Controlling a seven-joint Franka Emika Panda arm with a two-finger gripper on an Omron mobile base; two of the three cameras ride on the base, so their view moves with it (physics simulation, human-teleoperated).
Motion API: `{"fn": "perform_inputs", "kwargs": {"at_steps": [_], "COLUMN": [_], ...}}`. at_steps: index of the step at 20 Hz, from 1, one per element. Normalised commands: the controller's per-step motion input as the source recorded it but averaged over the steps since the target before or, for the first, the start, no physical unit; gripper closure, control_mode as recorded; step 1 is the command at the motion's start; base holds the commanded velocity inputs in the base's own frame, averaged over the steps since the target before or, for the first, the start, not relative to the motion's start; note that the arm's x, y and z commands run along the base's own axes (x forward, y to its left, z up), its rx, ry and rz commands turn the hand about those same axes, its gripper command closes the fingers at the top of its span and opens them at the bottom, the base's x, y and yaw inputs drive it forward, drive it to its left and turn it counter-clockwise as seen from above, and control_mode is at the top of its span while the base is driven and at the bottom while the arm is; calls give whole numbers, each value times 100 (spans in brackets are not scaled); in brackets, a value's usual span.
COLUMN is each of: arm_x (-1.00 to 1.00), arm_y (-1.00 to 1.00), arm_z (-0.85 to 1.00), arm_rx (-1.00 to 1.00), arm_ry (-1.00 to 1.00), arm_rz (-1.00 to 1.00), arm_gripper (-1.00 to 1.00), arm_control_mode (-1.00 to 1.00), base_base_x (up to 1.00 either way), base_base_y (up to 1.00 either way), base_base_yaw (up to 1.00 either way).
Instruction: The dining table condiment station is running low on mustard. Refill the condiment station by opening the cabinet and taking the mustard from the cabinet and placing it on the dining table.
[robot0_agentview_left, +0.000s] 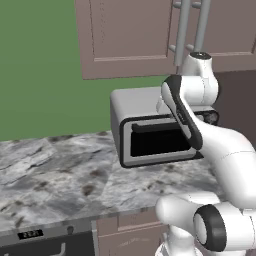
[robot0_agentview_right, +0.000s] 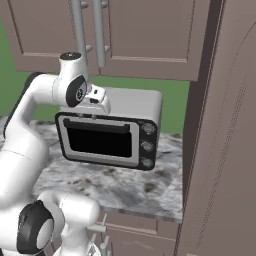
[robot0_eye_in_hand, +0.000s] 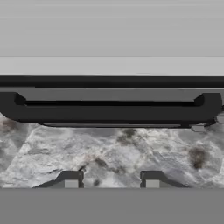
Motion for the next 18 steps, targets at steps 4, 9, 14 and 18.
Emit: {"fn": "perform_inputs", "kwargs": {"at_steps": [4,9,14,18], "arm_x": [-56,-100,-52,-10], "arm_y": [7,0,0,0], "arm_z": [1,8,51,88], "arm_rx": [-4,-3,-12,-1], "arm_ry": [-31,-57,-50,-48], "arm_rz": [1,-1,-10,0], "arm_gripper": [-100,-100,-100,-100], "arm_control_mode": [-100,-100,-100,-100], "base_base_x": [0,0,0,0], "base_base_y": [0,0,0,0], "base_base_yaw": [0,0,0,0]}}
